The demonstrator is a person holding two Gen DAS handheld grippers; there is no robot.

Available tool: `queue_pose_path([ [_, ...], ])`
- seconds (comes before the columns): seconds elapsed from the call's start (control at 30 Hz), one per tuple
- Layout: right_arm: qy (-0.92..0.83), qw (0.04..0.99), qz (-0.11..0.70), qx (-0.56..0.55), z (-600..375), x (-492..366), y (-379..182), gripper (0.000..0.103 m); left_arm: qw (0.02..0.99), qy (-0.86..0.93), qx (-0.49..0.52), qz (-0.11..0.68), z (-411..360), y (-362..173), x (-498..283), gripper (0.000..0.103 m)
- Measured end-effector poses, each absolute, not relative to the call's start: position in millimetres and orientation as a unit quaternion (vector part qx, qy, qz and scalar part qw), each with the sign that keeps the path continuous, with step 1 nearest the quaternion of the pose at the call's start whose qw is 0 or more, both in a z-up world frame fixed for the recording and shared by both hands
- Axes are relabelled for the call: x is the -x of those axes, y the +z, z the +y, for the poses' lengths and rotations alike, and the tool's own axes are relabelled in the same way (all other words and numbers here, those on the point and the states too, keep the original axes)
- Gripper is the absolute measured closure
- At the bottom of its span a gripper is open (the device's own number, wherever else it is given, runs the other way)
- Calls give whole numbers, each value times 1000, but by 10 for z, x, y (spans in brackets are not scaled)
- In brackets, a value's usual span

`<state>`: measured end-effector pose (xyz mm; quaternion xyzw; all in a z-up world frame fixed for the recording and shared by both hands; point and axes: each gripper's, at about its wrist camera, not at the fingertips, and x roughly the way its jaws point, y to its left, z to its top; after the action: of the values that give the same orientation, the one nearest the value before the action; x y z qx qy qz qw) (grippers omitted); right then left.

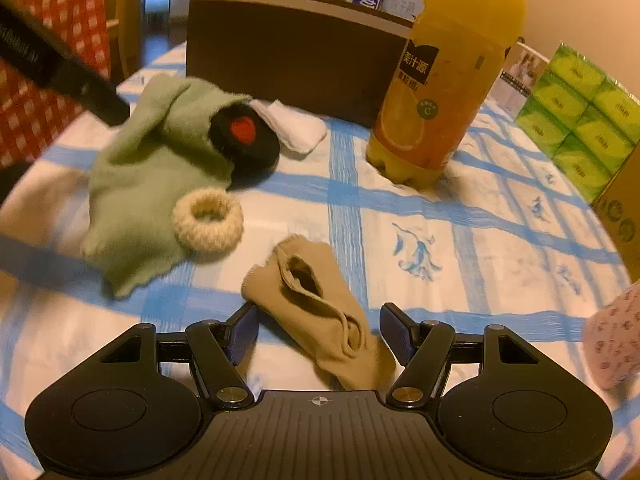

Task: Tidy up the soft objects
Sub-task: 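Approach the beige sock and green towel with both grippers, then grasp the beige sock with the right gripper while the left grasps the white cloth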

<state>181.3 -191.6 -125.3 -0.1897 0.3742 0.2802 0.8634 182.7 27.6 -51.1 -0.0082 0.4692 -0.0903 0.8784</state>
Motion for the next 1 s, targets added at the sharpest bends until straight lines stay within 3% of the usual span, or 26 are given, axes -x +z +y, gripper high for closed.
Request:
queue_pose_path([
  [0.1,283,864,387,153,-1944,-1923,-1255,40,878,-94,11,470,272,-522,-1864,63],
  [0.17,285,863,396,128,-1947,-1974,-1250,65,879,-97,10,466,259,-513,-1883,63],
  [0.23,274,868,400,106,-1949,-2023,-1228,73,881,-101,9,461,244,-497,-1911,63],
  [0.3,267,876,393,85,-1954,-2055,-1190,89,883,-104,7,457,224,-488,-1947,63],
  [0.37,258,882,389,62,-1969,-2092,-1141,94,886,-107,2,452,207,-479,-2002,63],
  [0.83,187,907,376,-24,-2062,-2495,-1006,96,887,-165,-107,419,-170,-617,-2712,63],
  [1.0,179,909,375,-31,-2093,-2575,-1047,96,870,-175,-128,443,-326,-866,-2934,55],
])
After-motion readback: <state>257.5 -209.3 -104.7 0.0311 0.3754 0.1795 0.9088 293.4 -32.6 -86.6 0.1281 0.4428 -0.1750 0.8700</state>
